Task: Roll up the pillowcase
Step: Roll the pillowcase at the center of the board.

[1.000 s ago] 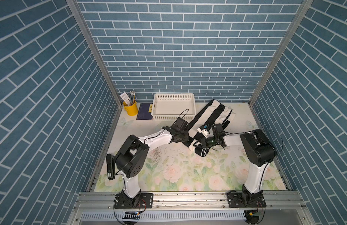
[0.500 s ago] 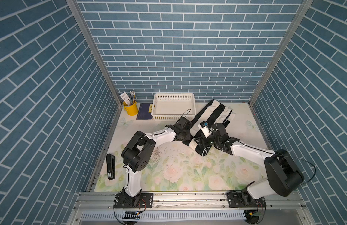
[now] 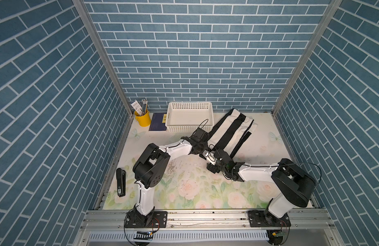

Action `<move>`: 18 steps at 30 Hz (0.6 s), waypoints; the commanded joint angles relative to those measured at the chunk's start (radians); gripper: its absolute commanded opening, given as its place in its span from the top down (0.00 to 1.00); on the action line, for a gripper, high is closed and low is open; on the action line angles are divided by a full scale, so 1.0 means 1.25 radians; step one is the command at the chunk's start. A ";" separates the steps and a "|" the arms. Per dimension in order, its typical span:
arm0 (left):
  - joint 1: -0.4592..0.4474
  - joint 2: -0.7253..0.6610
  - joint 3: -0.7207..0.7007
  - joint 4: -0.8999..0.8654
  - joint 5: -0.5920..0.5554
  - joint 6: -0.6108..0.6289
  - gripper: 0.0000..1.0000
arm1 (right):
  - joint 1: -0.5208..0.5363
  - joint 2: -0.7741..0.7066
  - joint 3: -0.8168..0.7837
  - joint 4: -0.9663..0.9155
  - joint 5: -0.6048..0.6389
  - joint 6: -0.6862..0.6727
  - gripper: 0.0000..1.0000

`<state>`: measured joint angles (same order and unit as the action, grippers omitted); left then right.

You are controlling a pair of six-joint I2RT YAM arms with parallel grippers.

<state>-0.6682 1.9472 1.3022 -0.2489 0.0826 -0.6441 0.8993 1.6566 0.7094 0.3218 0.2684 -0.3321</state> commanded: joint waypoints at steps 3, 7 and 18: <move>-0.003 -0.005 -0.016 -0.008 0.011 -0.007 0.54 | 0.008 0.053 0.035 0.008 0.055 -0.031 0.27; 0.002 -0.021 -0.005 -0.017 0.002 -0.003 0.54 | 0.008 0.046 0.031 -0.015 0.019 -0.003 0.76; 0.128 -0.193 -0.036 -0.076 -0.027 0.016 0.52 | 0.005 0.018 0.062 -0.126 -0.317 0.175 1.00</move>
<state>-0.5503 1.7794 1.2831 -0.3054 0.0711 -0.6426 0.8993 1.6901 0.7586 0.2493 0.0875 -0.2497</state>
